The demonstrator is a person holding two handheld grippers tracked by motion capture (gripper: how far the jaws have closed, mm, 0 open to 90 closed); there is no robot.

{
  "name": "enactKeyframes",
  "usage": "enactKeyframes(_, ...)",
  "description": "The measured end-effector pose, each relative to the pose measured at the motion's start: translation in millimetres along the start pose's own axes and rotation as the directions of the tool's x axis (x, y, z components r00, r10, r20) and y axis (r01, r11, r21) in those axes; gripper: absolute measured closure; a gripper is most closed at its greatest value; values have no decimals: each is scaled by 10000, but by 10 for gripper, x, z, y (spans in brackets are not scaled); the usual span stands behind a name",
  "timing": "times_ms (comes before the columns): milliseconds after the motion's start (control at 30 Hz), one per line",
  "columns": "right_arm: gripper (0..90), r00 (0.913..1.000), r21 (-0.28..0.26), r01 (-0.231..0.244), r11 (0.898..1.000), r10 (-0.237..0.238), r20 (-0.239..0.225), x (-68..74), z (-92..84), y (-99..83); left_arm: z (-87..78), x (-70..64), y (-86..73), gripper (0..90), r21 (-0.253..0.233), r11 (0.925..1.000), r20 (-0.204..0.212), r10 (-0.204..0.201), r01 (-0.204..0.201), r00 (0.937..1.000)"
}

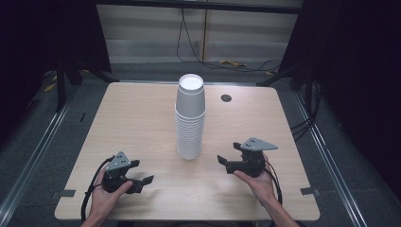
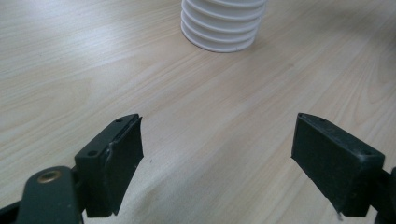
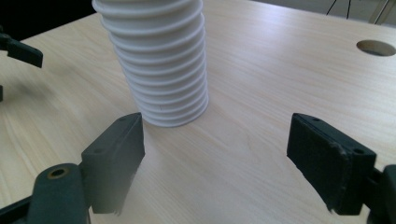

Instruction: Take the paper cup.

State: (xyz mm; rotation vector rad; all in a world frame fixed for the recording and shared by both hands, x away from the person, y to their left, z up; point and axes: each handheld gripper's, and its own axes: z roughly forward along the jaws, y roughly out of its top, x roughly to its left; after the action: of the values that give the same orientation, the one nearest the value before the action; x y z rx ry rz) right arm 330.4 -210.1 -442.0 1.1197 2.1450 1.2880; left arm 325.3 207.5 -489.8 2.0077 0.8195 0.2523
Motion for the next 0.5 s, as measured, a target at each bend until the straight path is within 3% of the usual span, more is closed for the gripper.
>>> enactKeyframes(100, 158, 10000, 96, -11, 10000, 11, -33, 20, -44, 74, -10, -6, 3, 163, -100, 9999, 94, -76, 77, 9999)
enactKeyframes(200, 160, 9993, 91, 18, 10000, -14, -373, 21, -82, 176, -22, -4, 13, 163, -132, 9999, 155, -5, 7, 9999)
enactKeyframes(500, 147, 9987, -136, -60, 9999, 53, -510, -19, -100, 301, -1, 16, 16, 163, -63, 10000, 217, -37, 38, 9998)
